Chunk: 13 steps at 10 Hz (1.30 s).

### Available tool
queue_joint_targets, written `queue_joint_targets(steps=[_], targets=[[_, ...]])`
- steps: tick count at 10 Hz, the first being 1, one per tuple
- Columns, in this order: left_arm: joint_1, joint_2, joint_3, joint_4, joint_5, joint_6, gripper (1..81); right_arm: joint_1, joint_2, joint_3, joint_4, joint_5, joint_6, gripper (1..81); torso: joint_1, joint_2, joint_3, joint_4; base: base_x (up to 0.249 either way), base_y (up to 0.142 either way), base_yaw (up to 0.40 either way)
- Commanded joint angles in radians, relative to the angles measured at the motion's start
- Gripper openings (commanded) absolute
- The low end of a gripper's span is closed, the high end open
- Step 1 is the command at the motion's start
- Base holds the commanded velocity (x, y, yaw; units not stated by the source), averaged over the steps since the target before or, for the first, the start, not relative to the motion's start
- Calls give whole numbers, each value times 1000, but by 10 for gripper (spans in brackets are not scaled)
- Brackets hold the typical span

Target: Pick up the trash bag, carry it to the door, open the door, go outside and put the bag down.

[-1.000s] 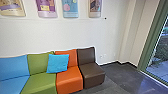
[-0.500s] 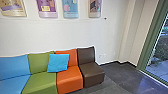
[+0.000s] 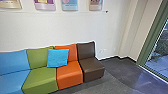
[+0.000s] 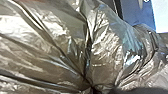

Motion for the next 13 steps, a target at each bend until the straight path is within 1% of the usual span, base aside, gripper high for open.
queue_joint_targets(steps=[1, 3, 4, 5, 6, 7, 8, 13], targets=[[-36, 3, 0, 5, 79, 2, 10, 42, 9, -5, -3, -62, -4, 811, 0, -2, 0, 0, 0, 0, 0], [-41, 7, 0, 5, 79, 2, 10, 42, 11, -10, -6, -62, -4, 811, -1, 0, 82, 0, 0, 0, 0], [-41, 9, 0, 5, 79, 2, 10, 42, 11, -16, -3, -62, -4, 811, -1, -2, 99, 0, 0, 0, 0], [-41, 9, 0, 5, 79, 0, 10, 42, 12, -21, -3, -62, -4, 811, -1, -2, 43, 0, 0, 0, 0], [-41, 9, 0, 4, 79, 0, 10, 42, 12, -22, -1, -62, -4, 811, -2, -2, 73, 0, 0, 0, 0], [-39, 9, 0, 4, 79, 0, 10, 42, 12, -24, -1, -62, -4, 811, -3, -3, 93, 0, 0, 0, 0], [-41, 9, 0, 4, 79, 0, 10, 42, 14, -24, -1, -62, -4, 811, -3, -3, 100, 0, 0, 0, 0], [-41, 7, 0, 5, 79, 0, 10, 40, 15, -24, -3, -62, -4, 811, -4, -3, 101, 0, 0, 0, 0]])
